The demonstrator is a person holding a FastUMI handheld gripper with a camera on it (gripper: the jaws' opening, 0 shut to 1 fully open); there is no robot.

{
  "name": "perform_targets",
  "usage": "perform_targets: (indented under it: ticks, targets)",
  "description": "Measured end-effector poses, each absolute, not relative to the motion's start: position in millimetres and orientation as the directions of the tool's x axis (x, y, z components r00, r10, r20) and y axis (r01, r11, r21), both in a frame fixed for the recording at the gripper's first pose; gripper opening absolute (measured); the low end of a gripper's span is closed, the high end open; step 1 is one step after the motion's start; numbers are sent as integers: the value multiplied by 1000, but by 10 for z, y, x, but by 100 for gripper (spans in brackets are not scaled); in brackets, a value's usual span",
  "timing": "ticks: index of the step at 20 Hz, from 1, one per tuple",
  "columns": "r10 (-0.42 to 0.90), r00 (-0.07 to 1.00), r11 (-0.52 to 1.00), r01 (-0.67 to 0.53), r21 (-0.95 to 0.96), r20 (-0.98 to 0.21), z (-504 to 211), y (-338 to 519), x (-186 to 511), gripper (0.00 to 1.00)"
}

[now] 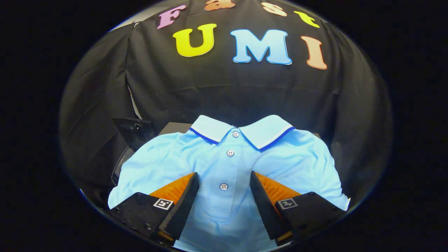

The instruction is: Put the clothes into the washing machine and then close the washing machine lid.

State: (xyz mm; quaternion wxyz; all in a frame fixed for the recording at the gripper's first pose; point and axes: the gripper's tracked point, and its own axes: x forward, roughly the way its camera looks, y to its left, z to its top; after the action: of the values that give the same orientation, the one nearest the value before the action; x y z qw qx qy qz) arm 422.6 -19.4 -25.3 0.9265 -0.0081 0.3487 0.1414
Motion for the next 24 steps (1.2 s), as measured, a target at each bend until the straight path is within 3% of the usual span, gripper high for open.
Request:
perform_targets:
  ticks: [1, 7, 8, 10, 24]
  targets:
    - [250, 717, 961, -265, 78, -651, -282, -200, 4237, 92]
    - [288, 710, 954, -267, 133, -643, -254, -129, 4197, 17]
    - [286, 721, 956, -254, 143, -631, -235, -133, 4218, 16]
    - [300, 732, 954, -244, 175, -612, -214, -106, 4189, 2]
    - [351, 848, 926, -254, 278, -397, 828, 576, 4019, 2]
